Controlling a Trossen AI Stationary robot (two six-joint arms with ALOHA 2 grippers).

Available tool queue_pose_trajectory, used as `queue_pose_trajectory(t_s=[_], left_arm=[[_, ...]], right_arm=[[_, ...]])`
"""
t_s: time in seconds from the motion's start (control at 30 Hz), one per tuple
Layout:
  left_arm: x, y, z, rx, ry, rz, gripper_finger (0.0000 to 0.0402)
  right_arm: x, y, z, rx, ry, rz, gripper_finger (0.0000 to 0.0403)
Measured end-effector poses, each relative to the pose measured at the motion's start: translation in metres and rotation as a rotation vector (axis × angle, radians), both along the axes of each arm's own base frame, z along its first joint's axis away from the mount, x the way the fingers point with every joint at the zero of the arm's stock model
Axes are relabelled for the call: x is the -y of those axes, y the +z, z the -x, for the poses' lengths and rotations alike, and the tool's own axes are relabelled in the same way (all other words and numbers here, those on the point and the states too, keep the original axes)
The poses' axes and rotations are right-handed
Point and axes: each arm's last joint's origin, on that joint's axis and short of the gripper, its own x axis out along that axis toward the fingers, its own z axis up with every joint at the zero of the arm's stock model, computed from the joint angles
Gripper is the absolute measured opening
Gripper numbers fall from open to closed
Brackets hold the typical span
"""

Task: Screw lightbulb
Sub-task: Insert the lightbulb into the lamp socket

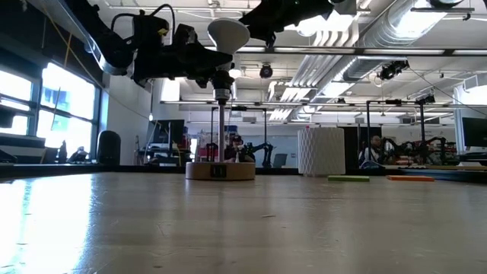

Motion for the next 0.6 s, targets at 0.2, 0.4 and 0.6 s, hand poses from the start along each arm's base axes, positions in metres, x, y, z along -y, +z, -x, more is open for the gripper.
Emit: queue_pose_trajectory(t_s=[0.2, 0.4, 0.6], left_arm=[[-0.001, -0.001, -0.002, 0.031, 0.002, -0.008, 0.0134], [0.0, -0.001, -0.003, 0.038, -0.001, -0.017, 0.0134], [0.005, 0.0, -0.006, 0.053, -0.008, -0.052, 0.0134]], right_arm=[[-0.001, 0.006, 0.004, 0.022, -0.001, 0.031, 0.019], [-0.001, 0.033, 0.031, 0.077, -0.05, 0.075, 0.0205], [-0.008, 0.048, 0.061, 0.045, -0.039, 0.099, 0.0211]])
